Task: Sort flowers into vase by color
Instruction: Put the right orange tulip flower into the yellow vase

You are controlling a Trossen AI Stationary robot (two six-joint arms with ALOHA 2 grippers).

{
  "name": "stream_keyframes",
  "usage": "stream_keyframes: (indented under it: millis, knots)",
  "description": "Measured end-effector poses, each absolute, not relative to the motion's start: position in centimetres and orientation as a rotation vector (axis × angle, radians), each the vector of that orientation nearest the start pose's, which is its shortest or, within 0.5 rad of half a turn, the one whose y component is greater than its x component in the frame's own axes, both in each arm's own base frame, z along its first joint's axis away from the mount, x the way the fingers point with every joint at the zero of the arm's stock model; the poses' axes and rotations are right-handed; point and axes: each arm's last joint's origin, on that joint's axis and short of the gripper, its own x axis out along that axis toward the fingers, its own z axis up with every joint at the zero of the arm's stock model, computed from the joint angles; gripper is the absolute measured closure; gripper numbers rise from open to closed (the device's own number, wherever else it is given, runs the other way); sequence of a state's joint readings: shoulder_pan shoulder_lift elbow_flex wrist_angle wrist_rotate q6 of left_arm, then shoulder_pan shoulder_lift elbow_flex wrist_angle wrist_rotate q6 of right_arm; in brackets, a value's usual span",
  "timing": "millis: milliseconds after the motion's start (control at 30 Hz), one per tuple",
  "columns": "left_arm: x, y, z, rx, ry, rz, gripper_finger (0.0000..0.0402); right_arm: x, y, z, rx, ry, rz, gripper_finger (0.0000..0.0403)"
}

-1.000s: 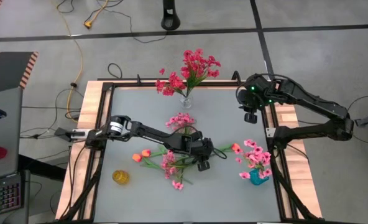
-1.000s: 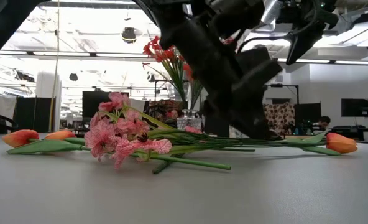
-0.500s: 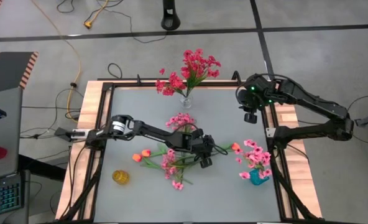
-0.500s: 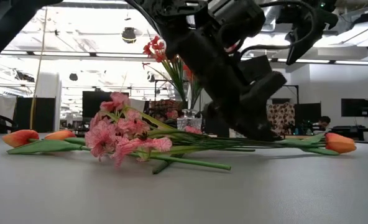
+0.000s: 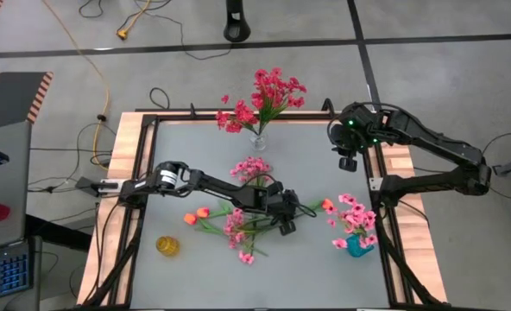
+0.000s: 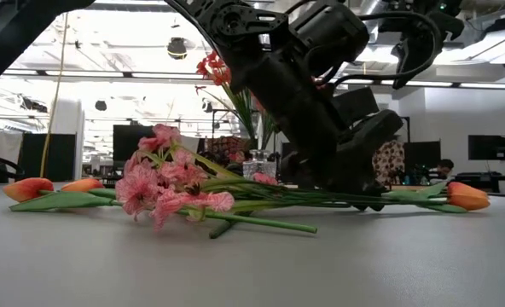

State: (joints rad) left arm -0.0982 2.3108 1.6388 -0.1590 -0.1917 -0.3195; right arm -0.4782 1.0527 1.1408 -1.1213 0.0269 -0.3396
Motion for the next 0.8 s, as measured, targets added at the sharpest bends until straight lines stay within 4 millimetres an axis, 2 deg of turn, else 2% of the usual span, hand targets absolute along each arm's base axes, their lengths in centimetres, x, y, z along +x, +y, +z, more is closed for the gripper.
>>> stream_keyframes:
  millis: [267, 533, 633, 800]
  knots:
    - [49.2, -3.6, 12.4, -0.206, 0.775, 0.236, 0.0295, 15.7, -8.2, 33.1, -0.069, 1.077, -0.281, 0.0285]
    - [49.2, -3.5, 12.5, -0.223, 0.786, 0.205, 0.0393, 15.7, -8.2, 33.1, -0.069, 1.077, -0.28, 0.0285]
    - [49.0, -3.4, 13.5, -0.241, 0.782, 0.183, 0.0397, 15.7, -8.3, 33.1, -0.062, 1.076, -0.285, 0.0285]
    - [48.5, -3.2, 16.8, -0.227, 0.725, 0.213, 0.0401, 15.6, -8.2, 33.2, -0.048, 1.069, -0.296, 0.0285]
